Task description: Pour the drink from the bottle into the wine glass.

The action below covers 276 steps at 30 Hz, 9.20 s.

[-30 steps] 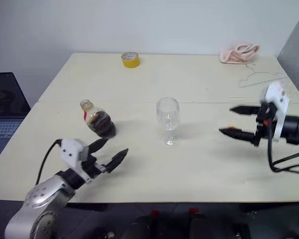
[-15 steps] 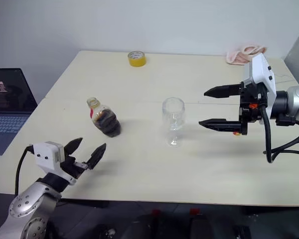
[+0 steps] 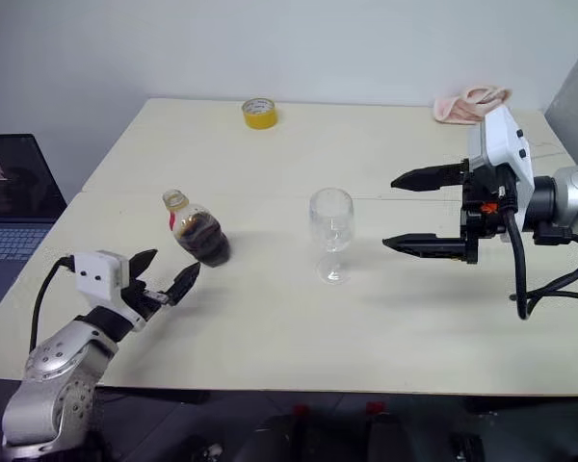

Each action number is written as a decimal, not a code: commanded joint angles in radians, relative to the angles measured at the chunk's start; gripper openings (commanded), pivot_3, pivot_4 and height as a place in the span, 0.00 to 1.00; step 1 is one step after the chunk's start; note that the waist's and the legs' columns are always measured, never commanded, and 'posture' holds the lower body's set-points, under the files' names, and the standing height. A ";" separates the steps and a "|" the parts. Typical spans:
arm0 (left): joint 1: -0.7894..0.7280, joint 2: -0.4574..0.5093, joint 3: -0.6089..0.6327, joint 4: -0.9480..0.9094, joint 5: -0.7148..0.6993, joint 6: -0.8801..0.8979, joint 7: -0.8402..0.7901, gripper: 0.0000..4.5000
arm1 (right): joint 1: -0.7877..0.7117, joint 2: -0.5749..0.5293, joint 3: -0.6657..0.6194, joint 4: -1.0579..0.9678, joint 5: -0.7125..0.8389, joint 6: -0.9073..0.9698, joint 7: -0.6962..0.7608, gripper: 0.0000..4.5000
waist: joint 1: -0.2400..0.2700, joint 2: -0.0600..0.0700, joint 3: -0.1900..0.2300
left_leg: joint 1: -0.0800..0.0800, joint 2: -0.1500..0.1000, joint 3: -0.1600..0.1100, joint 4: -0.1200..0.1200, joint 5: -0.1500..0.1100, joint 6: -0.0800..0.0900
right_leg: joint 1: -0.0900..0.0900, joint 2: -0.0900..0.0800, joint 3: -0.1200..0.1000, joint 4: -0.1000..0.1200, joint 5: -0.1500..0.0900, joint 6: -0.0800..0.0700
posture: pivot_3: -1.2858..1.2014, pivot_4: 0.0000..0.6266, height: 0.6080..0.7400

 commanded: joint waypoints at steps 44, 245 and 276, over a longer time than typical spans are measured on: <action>-0.379 0.002 -0.132 0.531 0.155 -0.319 -0.107 0.59 | 0.046 -0.056 -0.064 -0.085 0.013 0.021 -0.087 1.00 | -0.002 -0.001 0.000 | -0.001 0.000 0.000 0.000 0.000 0.000 | -0.001 0.000 0.000 0.001 0.000 0.001 | 0.52 0.24 1.00; -1.037 -0.116 -0.372 0.892 0.428 -0.692 0.027 0.25 | 0.221 0.013 -0.134 -0.335 0.188 0.111 -0.472 1.00 | -0.023 -0.005 0.003 | -0.018 -0.014 -0.004 0.017 0.000 0.000 | -0.016 -0.007 -0.001 0.018 0.001 0.003 | 0.52 0.24 1.00; -0.512 -0.211 0.008 0.432 0.202 0.030 0.471 0.25 | 0.148 0.060 -0.020 -0.236 0.126 0.048 -0.352 1.00 | -0.023 -0.009 0.000 | -0.017 -0.010 -0.003 0.018 0.000 0.000 | -0.015 -0.007 0.000 0.018 0.002 0.003 | 0.52 0.24 1.00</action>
